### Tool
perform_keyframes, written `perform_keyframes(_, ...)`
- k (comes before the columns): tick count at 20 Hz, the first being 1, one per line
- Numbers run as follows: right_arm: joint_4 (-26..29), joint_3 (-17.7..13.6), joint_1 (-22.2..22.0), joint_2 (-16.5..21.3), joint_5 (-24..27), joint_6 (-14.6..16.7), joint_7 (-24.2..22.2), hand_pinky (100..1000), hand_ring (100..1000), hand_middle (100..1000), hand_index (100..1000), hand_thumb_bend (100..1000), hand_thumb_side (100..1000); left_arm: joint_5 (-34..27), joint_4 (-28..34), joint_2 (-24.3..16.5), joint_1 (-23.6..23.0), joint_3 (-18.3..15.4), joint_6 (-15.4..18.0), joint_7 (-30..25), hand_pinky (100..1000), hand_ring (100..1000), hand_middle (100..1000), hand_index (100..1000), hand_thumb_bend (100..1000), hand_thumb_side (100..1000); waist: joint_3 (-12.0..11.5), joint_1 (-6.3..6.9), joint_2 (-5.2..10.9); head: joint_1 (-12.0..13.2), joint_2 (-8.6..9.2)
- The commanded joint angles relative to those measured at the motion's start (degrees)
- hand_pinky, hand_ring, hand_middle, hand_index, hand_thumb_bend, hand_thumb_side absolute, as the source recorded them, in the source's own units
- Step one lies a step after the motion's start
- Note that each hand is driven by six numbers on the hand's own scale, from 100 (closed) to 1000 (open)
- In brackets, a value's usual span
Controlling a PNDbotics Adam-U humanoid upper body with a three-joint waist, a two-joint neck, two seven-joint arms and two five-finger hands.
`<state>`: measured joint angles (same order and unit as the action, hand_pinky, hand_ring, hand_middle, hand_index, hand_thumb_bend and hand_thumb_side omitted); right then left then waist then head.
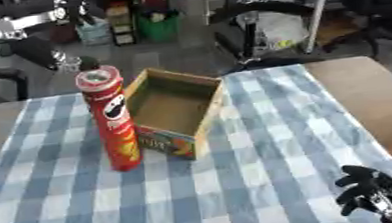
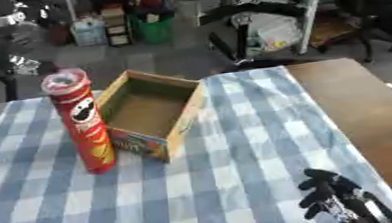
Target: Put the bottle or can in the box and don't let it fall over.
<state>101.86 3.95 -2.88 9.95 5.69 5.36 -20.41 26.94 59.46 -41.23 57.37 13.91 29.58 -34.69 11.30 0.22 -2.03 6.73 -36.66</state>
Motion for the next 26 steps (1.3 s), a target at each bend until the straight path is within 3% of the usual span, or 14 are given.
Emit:
perform_keyframes(1, 0.5, 0.1, 0.7, 0.9, 0.4, 0.2, -0.4, 497, 586, 656, 830, 100, 609, 3.5, -1.5, 0.5, 1.6, 0.3, 18.8, -17.3, 799, 846, 869, 945, 579, 704, 0.2, -0.10, 0.59, 0.1, 0.16)
perform_keyframes(10, 0.5, 0.0, 0.9, 0.8, 0.4, 0.2, -0.3, 497, 586, 656, 830, 100, 613, 9.4, -4.1, 1.8, 0.6, 3.2, 22.3, -17.3, 753, 804, 837, 934, 605, 719, 0.5, -0.07, 0.30, 0.0, 0.32)
perform_keyframes(16, 0.5, 0.0, 0.8, 0.9, 0.3, 0.2, -0.2, 496, 586, 656, 830, 100, 615, 11.4, -4.0, 1.5, -0.2, 5.3, 22.4, -17.3, 540, 651, 759, 887, 481, 626, 0.3, -0.04, 0.29, -0.1, 0.33)
perform_keyframes(17, 0.5, 0.0, 0.8, 0.9, 0.3, 0.2, -0.2, 496, 586, 656, 830, 100, 617, 11.5, -4.0, 1.4, -0.3, 5.4, 22.4, -17.3, 458, 589, 709, 857, 386, 549, 0.3, -0.05, 0.30, -0.2, 0.34)
perform_keyframes(18, 0.5, 0.0, 0.8, 0.9, 0.3, 0.2, -0.2, 496, 586, 656, 830, 100, 617, 11.6, -4.0, 1.3, -0.3, 5.5, 22.4, -17.3, 443, 577, 698, 851, 362, 527, 0.3, -0.05, 0.31, -0.2, 0.36)
perform_keyframes(19, 0.5, 0.0, 0.8, 0.9, 0.2, 0.2, -0.2, 496, 586, 656, 830, 100, 618, 11.6, -3.9, 1.2, -0.3, 5.5, 22.4, -17.3, 387, 533, 658, 835, 259, 422, 0.2, -0.05, 0.32, -0.3, 0.37)
perform_keyframes(20, 0.5, 0.0, 0.8, 0.9, 0.2, 0.2, -0.2, 496, 586, 656, 830, 100, 618, 11.5, -3.7, 1.0, -0.4, 5.5, 22.4, -17.3, 381, 529, 653, 832, 248, 409, 0.2, -0.04, 0.32, -0.3, 0.39)
perform_keyframes(22, 0.5, -0.1, 0.7, 0.9, 0.2, 0.2, -0.1, 496, 586, 656, 831, 100, 620, 10.9, -3.4, 0.6, -0.5, 5.8, 22.4, -17.3, 317, 488, 607, 800, 110, 237, 0.1, -0.01, 0.32, -0.4, 0.38)
perform_keyframes(23, 0.5, -0.1, 0.7, 0.9, 0.2, 0.2, -0.1, 496, 586, 656, 831, 100, 620, 10.4, -3.3, 0.5, -0.5, 5.8, 22.4, -17.3, 278, 463, 582, 783, 100, 145, 0.1, 0.01, 0.33, -0.4, 0.37)
perform_keyframes(26, 0.5, -0.1, 0.8, 1.0, 0.2, 0.2, -0.1, 496, 586, 656, 831, 100, 621, 8.8, -2.8, -0.2, -0.4, 5.8, 22.4, -17.3, 224, 427, 539, 755, 100, 125, 0.1, 0.04, 0.35, -0.6, 0.35)
